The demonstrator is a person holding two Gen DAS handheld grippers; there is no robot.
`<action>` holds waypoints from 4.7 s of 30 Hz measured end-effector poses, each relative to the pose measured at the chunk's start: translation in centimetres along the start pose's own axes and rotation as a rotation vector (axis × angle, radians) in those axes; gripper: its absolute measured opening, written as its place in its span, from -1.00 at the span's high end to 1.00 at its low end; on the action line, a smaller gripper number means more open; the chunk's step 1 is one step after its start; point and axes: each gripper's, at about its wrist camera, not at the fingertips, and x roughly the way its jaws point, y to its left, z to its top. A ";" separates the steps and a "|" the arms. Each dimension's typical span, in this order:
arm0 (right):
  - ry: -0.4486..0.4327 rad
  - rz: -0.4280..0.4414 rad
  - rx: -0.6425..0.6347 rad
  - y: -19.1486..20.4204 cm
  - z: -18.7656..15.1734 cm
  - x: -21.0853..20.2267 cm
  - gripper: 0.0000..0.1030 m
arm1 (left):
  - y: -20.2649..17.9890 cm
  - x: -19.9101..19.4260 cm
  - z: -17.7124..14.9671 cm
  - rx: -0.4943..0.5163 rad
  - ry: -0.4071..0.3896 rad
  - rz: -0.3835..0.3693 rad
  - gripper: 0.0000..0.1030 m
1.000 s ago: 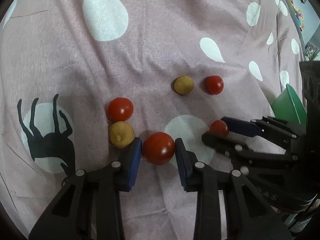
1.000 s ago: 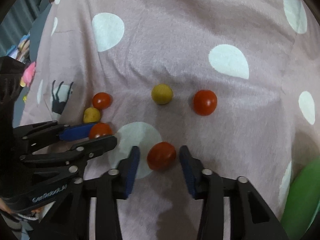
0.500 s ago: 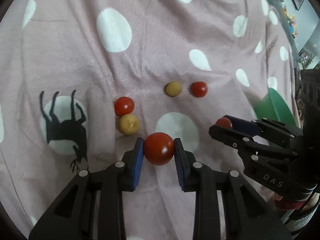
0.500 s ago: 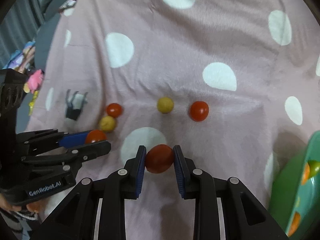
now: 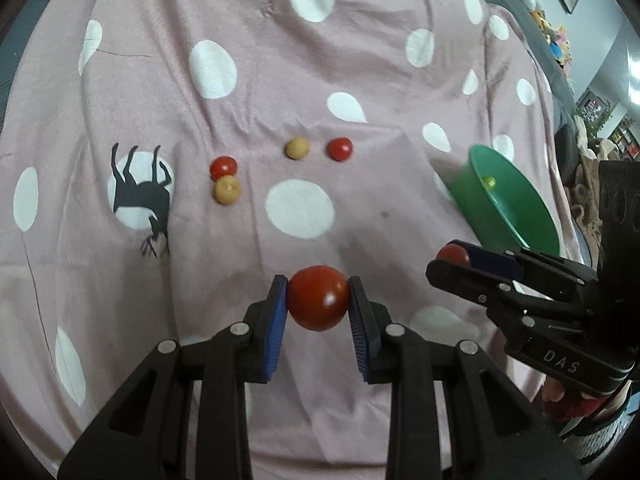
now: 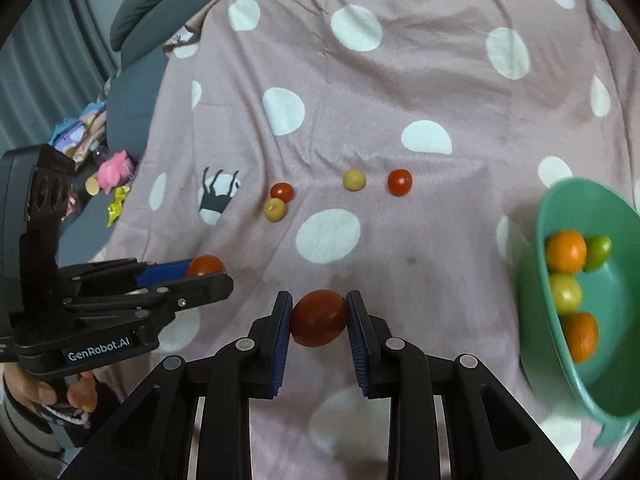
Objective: Organize fruits
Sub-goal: 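Carry both cherry tomatoes over the green bowl and release them inside, then return both tools to the remaining small fruits, then grasp a yellow-brown fruit with the left tool while the right tool grasps another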
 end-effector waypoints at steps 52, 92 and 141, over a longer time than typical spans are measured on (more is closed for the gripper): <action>-0.217 -0.301 0.342 -15.0 -5.4 -9.7 0.26 | -20.7 9.2 5.5 0.402 0.032 -0.131 0.06; -0.092 -0.110 0.134 -3.3 -6.5 -9.1 0.20 | 2.7 -2.3 -7.9 -0.172 0.058 -0.019 -0.44; 0.035 0.023 0.036 -3.7 7.3 9.0 0.20 | 6.2 12.3 9.5 -0.060 0.044 0.207 0.49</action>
